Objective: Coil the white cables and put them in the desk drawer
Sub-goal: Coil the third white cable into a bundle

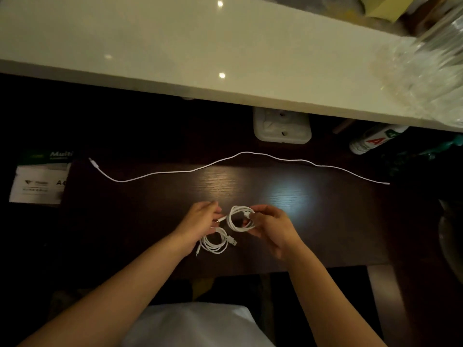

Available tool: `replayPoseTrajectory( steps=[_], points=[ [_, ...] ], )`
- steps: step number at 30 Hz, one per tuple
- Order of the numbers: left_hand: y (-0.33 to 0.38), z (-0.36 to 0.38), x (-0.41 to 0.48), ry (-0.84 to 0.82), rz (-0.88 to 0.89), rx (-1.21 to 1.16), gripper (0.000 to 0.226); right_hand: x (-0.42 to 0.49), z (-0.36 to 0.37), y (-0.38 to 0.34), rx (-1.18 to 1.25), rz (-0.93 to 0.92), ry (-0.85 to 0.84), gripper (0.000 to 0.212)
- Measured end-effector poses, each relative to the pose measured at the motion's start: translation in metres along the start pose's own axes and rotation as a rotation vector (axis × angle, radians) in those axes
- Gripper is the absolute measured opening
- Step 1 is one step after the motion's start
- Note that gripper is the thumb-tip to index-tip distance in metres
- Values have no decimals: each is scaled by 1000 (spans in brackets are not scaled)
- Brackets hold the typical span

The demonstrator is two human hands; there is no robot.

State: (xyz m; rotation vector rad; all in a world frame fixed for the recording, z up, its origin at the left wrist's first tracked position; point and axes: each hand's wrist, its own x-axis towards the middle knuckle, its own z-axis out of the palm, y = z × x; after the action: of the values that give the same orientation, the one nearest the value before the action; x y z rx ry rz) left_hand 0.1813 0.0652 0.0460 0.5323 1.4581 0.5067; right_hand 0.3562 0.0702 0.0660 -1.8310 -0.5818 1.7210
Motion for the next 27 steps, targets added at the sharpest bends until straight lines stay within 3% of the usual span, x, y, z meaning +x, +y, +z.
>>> replayPoseTrajectory(
  steps=[4,8,10,14,18,21,24,27],
  points=[
    [11,37,35,-14,8,152,47,38,-20,3,-202,-56,133,12],
    [6,52,69,44,5,323,55,70,-29,18,-414,-97,221,20],
    [6,56,75,87,51,374,50,76,-29,20,-510,-139,254,14],
    [2,50,78,140,128,459,37,72,-30,14,-745,-252,229,24],
    [12,28,71,157,197,589,27,67,-41,6,-731,-180,178,28],
    [30,-6,67,328,392,822,11,61,-55,0,-679,-162,216,27],
    [39,-51,71,547,517,1071,27,55,-64,1,-618,-129,261,21],
    [32,-87,71,671,334,1311,44,49,-66,10,-578,-101,274,17]
  ],
)
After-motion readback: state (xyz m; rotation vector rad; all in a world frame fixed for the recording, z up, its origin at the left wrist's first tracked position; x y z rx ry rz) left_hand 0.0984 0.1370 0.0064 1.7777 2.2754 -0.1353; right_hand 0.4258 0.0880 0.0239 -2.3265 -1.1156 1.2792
